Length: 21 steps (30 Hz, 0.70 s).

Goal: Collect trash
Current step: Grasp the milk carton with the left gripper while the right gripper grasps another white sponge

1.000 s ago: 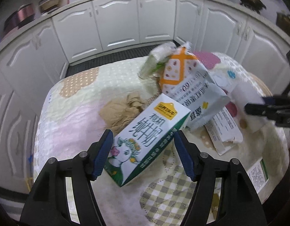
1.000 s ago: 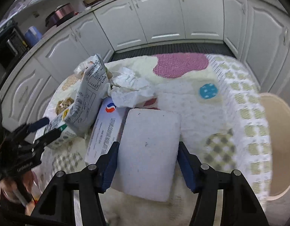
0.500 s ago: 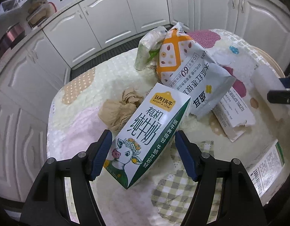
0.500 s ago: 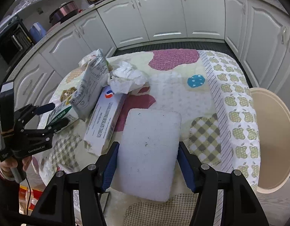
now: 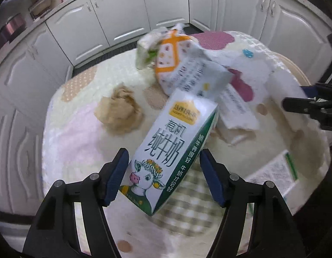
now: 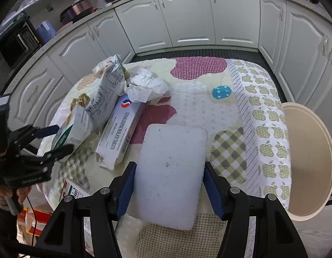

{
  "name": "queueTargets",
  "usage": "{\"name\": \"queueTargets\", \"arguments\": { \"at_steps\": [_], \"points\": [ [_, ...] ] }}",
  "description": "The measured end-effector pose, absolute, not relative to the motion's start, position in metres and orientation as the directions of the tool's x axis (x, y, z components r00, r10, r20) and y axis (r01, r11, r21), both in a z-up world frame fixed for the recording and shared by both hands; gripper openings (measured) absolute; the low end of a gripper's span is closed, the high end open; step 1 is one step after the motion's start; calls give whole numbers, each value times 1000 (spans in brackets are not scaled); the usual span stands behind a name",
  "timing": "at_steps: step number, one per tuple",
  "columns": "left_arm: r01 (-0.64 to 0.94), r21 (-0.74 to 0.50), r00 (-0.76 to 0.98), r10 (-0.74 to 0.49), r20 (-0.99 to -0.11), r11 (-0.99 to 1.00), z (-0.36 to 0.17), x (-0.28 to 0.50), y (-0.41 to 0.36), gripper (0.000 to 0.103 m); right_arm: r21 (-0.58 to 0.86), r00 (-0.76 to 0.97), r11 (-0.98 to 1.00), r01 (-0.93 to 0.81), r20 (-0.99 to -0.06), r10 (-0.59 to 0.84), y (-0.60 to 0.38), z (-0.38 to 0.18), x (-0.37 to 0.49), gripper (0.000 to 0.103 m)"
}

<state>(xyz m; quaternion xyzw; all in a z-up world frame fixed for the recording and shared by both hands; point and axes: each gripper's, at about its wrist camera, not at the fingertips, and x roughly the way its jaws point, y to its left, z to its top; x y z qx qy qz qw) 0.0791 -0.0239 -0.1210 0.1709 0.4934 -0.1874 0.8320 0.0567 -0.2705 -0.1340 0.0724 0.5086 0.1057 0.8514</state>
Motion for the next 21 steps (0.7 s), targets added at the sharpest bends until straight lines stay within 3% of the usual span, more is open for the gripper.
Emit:
{"name": "queueTargets", "arguments": {
  "at_steps": [9, 21],
  "points": [
    [450, 118, 476, -126, -870, 885, -129, 83, -34, 69, 202, 449, 975, -93, -865, 222, -261, -150, 58, 62],
    [473, 22, 483, -239, -842, 881, -81, 47, -35, 58, 258, 536, 961, -98, -800, 269, -285, -119, 32, 59]
  ]
}}
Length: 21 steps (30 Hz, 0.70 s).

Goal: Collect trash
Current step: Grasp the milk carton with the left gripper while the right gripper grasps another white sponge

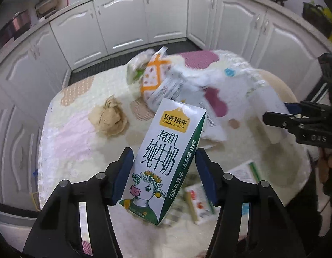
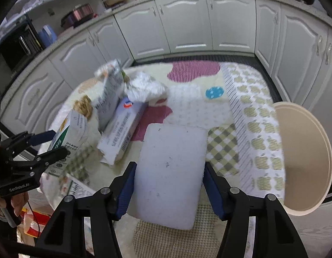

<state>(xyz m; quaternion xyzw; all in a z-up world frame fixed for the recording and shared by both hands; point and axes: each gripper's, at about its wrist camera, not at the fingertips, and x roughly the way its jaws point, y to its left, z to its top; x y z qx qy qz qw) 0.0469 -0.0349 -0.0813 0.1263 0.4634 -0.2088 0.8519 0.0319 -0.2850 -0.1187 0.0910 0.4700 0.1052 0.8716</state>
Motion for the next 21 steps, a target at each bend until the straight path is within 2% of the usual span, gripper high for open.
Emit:
{"name": "queueTargets", "arguments": {
  "at_steps": [8, 21],
  "points": [
    [529, 5, 507, -311, -804, 849, -51, 30, -79, 56, 264, 582, 963, -55, -775, 245, -318, -103, 15, 59],
    [601, -55, 462, -402, -790, 797, -44, 35, -191, 54, 234, 645, 967, 96, -755, 119, -403, -88, -14, 59]
  ]
}}
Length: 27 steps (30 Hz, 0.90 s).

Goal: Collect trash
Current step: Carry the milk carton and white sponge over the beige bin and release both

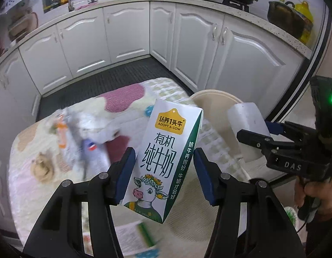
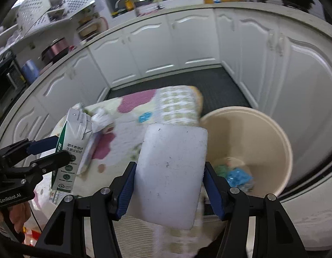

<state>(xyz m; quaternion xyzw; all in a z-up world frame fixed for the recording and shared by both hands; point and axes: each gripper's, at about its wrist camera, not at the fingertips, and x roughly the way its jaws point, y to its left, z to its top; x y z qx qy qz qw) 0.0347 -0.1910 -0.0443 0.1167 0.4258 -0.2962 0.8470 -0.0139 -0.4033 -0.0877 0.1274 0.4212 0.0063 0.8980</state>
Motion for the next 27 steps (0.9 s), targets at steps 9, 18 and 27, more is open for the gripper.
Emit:
{"name": "queueTargets", "arguments": {
  "at_steps": [9, 18, 27],
  "points": [
    [618, -49, 437, -395, -808, 784, -59, 44, -264, 53, 225, 632, 954, 200, -773, 50, -455, -102, -20, 59],
    [632, -87, 395, -416, -819, 770, -74, 53, -313, 52, 214, 607, 941, 262, -794, 12, -488, -122, -16, 59],
    [609, -166, 343, -447, -826, 776, -95, 68, -337, 33, 214, 583, 925, 314, -812, -10, -509, -144, -9, 59]
  ]
}}
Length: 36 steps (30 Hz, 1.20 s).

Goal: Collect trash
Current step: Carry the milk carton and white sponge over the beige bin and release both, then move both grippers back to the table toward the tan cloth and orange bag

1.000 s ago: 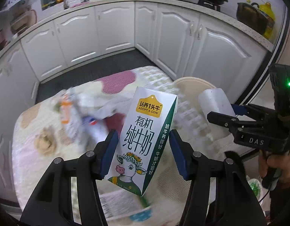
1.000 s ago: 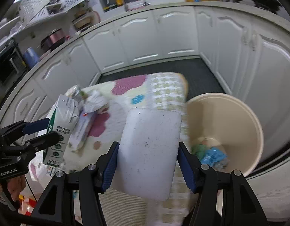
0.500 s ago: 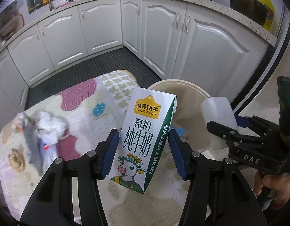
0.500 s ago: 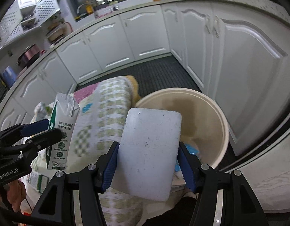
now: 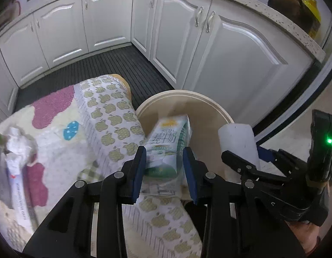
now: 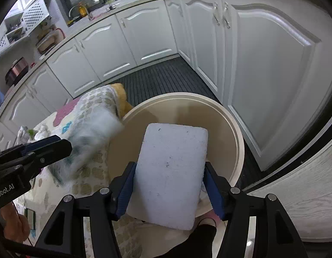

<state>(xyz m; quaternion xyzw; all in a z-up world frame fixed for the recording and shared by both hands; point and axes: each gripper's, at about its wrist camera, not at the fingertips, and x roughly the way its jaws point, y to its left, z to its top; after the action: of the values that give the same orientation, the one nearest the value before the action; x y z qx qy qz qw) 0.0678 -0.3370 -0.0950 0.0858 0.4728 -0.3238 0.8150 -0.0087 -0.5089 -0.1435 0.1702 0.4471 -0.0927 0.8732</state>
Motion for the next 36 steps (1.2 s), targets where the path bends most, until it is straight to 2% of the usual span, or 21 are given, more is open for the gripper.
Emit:
{"name": "queueTargets", "arguments": {
  "at_steps": [6, 8, 13, 16, 36],
  "points": [
    [578, -207, 304, -444, -843, 789, -110, 72, -335, 33, 203, 550, 921, 332, -835, -14, -513, -158, -3, 62],
    [557, -239, 282, -452, -846, 795, -112, 74, -330, 35, 216, 547, 917, 336, -837, -3, -514, -161, -5, 66],
    [536, -250, 306, -462, -833, 807, -107, 70, -322, 54, 229, 544, 912, 341, -839, 7, -515, -164, -10, 67],
    [526, -263, 308, -470, -827, 808, -103, 67, -320, 59, 229, 542, 912, 341, -840, 8, -513, -164, -11, 71],
    [472, -185, 422, -405, -811, 862, -80, 58, -269, 60, 232, 574, 936, 266, -818, 39, -471, -134, -16, 72]
  ]
}}
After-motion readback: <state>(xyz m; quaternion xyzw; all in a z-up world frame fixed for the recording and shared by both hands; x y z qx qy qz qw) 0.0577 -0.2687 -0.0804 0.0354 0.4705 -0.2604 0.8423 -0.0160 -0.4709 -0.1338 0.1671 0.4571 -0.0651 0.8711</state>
